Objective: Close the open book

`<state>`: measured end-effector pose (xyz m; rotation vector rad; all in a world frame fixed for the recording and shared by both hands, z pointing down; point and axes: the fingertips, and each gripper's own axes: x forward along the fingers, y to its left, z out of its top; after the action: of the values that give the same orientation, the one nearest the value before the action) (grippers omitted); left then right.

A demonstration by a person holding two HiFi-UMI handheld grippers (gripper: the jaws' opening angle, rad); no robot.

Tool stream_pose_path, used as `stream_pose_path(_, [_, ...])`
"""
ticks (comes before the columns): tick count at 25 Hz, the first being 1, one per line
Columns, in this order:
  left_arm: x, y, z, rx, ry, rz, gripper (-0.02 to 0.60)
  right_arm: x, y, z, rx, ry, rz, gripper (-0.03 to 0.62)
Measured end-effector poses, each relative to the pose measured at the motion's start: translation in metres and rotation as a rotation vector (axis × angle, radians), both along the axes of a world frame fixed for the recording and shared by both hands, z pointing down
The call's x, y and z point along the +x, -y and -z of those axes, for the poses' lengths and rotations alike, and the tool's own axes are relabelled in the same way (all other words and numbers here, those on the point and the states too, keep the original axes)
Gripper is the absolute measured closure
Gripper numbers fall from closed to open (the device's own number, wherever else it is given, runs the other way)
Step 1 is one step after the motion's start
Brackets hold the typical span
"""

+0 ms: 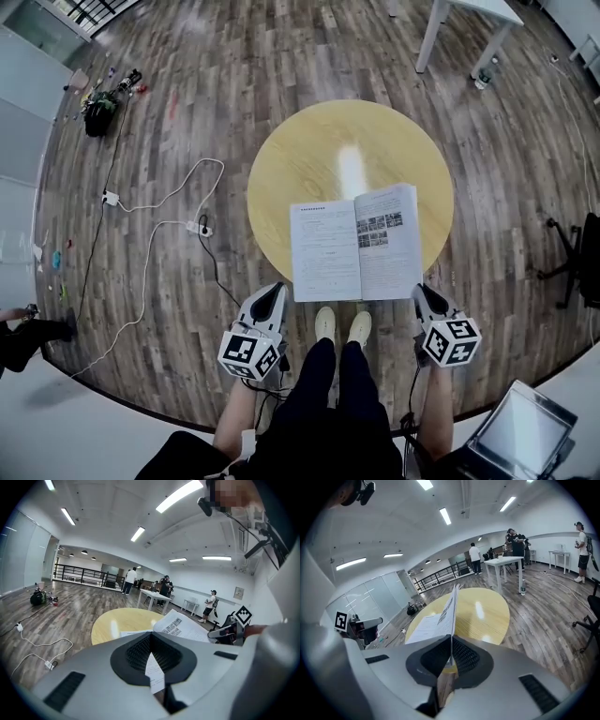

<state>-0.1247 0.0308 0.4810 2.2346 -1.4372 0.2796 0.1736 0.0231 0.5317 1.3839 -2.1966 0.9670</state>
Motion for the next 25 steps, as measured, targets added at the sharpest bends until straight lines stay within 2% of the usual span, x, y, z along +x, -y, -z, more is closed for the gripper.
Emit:
stream_pose_path(17, [-0.015, -0.012, 0.064, 0.127, 0.045, 0.024, 0.583, -0.04, -0.002, 0.033, 0.038, -0.03, 0.066, 0.577])
stream_pose_path(25, [-0.036, -0.033, 0.055, 0.118, 0.048, 0.086, 0.583, -0.058, -0.006, 0.041, 0.054, -0.019, 0.113, 0.577])
